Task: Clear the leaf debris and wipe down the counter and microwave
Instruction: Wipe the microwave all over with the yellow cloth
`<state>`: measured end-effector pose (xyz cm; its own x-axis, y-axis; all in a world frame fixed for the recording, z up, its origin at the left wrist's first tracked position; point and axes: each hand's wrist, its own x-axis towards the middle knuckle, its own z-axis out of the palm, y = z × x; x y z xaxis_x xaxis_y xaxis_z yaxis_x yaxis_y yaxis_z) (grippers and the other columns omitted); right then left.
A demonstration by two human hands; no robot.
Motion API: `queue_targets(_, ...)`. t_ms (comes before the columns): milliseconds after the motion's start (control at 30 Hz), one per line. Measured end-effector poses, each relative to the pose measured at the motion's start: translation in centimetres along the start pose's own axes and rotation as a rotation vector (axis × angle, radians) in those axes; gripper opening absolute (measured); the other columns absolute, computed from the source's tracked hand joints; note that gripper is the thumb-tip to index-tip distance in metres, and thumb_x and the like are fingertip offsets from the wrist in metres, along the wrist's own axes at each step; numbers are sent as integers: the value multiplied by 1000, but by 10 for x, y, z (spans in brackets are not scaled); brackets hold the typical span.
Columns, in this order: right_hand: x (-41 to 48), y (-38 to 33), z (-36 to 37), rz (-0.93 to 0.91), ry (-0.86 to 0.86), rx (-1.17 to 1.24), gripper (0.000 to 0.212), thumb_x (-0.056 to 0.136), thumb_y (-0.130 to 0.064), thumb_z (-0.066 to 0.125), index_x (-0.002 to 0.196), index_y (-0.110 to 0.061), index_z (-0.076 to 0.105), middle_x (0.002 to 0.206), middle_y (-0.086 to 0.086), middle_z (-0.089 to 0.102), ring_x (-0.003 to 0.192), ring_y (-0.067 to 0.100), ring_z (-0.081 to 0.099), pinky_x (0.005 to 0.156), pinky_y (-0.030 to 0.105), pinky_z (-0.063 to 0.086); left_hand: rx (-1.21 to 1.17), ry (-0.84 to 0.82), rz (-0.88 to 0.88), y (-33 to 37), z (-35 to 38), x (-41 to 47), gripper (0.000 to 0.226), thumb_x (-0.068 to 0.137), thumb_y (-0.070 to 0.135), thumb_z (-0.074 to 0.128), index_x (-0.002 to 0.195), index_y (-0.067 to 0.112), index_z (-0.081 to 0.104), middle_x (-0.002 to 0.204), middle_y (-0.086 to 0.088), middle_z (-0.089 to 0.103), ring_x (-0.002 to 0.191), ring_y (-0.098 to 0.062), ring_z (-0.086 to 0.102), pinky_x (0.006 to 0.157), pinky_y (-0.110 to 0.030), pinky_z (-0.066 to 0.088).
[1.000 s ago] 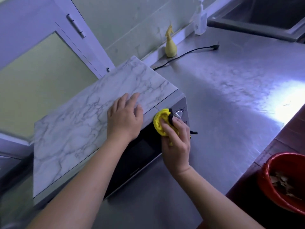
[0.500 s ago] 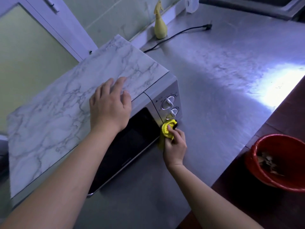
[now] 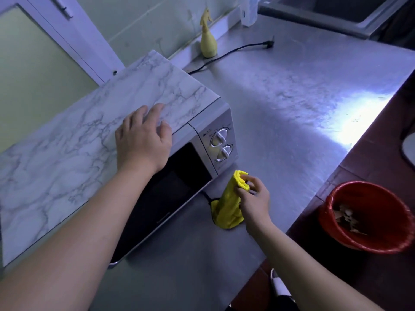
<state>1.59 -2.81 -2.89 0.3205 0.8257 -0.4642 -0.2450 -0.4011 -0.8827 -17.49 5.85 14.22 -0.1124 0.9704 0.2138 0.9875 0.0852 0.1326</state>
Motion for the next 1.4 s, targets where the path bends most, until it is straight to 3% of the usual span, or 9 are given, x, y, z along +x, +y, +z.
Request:
queue_targets(167, -39, -55, 21, -539, -56, -95, 42, 87, -6, 59, 121, -29, 67, 112, -4, 55, 105, 0, 54, 88, 22, 47, -4, 8, -1, -1, 1, 0, 46, 100, 38, 35, 146, 36, 41, 154, -2, 39, 141, -25, 32, 115, -47, 22)
queue_targets(267, -42, -84, 52, -908, 4, -131, 43, 89, -2, 54, 130, -11, 65, 125, 12, 50, 120, 19, 50, 101, 30, 44, 1, 12, 3, -1, 2, 1, 46, 100, 39, 35, 145, 36, 42, 154, -2, 40, 140, -25, 32, 114, -46, 23)
queue_targets(367, -34, -93, 80, -1012, 132, -252, 49, 84, 15, 58, 127, -6, 67, 127, 24, 52, 117, 42, 53, 98, 51, 47, 4, 19, -2, -2, 3, 2, 46, 100, 39, 36, 145, 36, 42, 153, -2, 40, 140, -25, 33, 114, -46, 24)
queue_targets(500, -23, -66, 85, -1120, 290, -382, 54, 81, 17, 60, 125, -12, 70, 130, 10, 47, 111, 40, 56, 97, 40, 50, 12, 20, 8, -3, 4, 2, 46, 99, 40, 36, 145, 37, 41, 154, -1, 40, 140, -24, 33, 113, -45, 24)
queue_targets(700, -7, -14, 71, -831, 208, -430, 60, 76, 20, 60, 128, -8, 67, 122, 26, 56, 110, 46, 58, 84, 38, 50, 8, 14, 12, -2, 4, 0, 45, 100, 40, 34, 145, 38, 41, 154, -1, 39, 140, -24, 32, 114, -45, 23)
queue_targets(967, 33, 22, 49, -180, 27, -414, 50, 95, -6, 48, 141, -25, 56, 116, 5, 45, 110, 28, 54, 89, 24, 36, -2, 10, 11, -4, 2, 2, 46, 99, 42, 33, 144, 40, 40, 154, -1, 39, 140, -25, 32, 114, -48, 24)
queue_targets(1067, 42, 2, 32, -172, 14, -392, 48, 95, -3, 48, 137, -24, 60, 108, 6, 44, 100, 23, 53, 87, 23, 38, -7, 15, 6, -3, 3, 2, 45, 99, 41, 36, 143, 39, 41, 153, -1, 40, 139, -26, 33, 113, -49, 24)
queue_targets(1233, 25, -73, 14, -644, 85, -261, 40, 86, 2, 54, 120, -10, 70, 112, 7, 48, 105, 13, 51, 91, 6, 38, -6, 10, -6, -4, 4, 3, 46, 98, 42, 36, 144, 39, 41, 153, 0, 39, 138, -27, 33, 112, -48, 24)
queue_targets(1400, 27, -131, 33, -1174, 57, -258, 45, 80, 16, 57, 115, -7, 73, 121, 13, 51, 115, 23, 55, 96, 36, 49, -5, 18, -9, -2, 4, 4, 46, 99, 41, 38, 144, 38, 42, 153, 1, 39, 137, -27, 33, 112, -47, 24)
